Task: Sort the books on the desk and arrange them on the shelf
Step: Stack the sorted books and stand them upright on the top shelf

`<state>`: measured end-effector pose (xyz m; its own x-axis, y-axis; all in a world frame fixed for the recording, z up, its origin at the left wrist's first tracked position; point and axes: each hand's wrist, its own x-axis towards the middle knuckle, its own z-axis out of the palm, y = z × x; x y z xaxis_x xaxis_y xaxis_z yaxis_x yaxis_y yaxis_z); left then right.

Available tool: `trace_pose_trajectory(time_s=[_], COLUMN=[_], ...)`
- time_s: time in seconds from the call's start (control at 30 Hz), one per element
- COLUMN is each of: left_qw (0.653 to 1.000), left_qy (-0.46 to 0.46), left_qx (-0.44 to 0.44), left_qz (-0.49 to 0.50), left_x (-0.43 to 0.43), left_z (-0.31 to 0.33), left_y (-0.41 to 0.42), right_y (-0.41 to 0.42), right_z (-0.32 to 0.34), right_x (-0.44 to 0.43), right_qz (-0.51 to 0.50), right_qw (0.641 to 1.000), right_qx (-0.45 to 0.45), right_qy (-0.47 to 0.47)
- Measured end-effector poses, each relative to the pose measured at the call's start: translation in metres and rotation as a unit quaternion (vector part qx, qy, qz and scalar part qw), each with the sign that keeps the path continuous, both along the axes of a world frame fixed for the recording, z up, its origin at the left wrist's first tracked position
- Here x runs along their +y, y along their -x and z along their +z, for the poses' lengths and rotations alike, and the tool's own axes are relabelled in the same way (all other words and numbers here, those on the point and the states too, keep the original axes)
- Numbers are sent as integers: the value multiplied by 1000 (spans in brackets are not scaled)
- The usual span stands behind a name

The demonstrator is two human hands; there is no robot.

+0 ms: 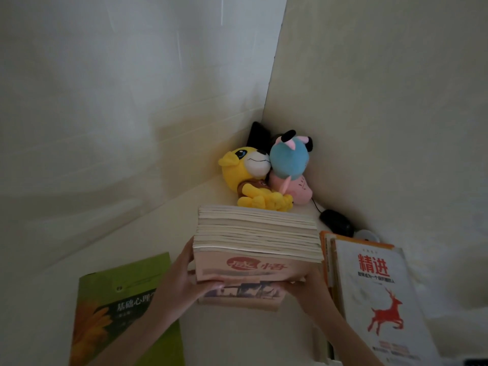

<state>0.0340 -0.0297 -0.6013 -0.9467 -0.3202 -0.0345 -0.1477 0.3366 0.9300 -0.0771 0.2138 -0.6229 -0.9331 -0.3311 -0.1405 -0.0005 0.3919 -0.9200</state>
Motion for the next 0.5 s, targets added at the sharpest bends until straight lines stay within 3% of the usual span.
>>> trace_pose_trajectory(time_s=[0.3, 0.5], left_qw=[1000, 997], left_qy=[7, 23], left_qx=[-5, 54], left_qz=[18, 55], left_x=[-6, -8], left_z=[-8, 33], left_y=[8, 12], right_y=[5, 16], right_z=[19, 62], right_x=[-9, -7], right_qz=[-2, 14], right_qw=[1000, 999], right_qx=[26, 44], right_qy=[8, 26])
